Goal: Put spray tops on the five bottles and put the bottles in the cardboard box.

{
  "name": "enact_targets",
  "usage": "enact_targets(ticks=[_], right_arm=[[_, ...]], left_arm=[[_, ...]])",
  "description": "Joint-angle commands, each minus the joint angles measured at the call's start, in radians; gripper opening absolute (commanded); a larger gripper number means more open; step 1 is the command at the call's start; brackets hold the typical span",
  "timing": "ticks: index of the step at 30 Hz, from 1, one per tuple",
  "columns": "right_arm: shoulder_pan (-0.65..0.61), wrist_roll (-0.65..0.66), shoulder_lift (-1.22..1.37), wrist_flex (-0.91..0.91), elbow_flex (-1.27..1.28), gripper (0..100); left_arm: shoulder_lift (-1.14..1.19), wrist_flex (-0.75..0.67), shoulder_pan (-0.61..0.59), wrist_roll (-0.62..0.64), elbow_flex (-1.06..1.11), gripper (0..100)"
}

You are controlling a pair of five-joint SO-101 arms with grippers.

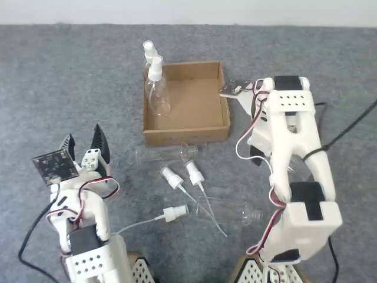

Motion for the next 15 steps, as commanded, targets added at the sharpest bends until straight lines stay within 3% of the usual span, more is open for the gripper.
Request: enact_targets(ticks=[1,15], right_arm=[[0.008,-0.04,-0.113,0.042,-0.005,4.3],[-0.194,-0.301,-0.369,0.076,0.121,4.1]], left_arm=[[-0.015,-0.032,0.0,-0.008,-0.008,21],[-0.015,-0.032,0.0,-0.008,-0.008,21]])
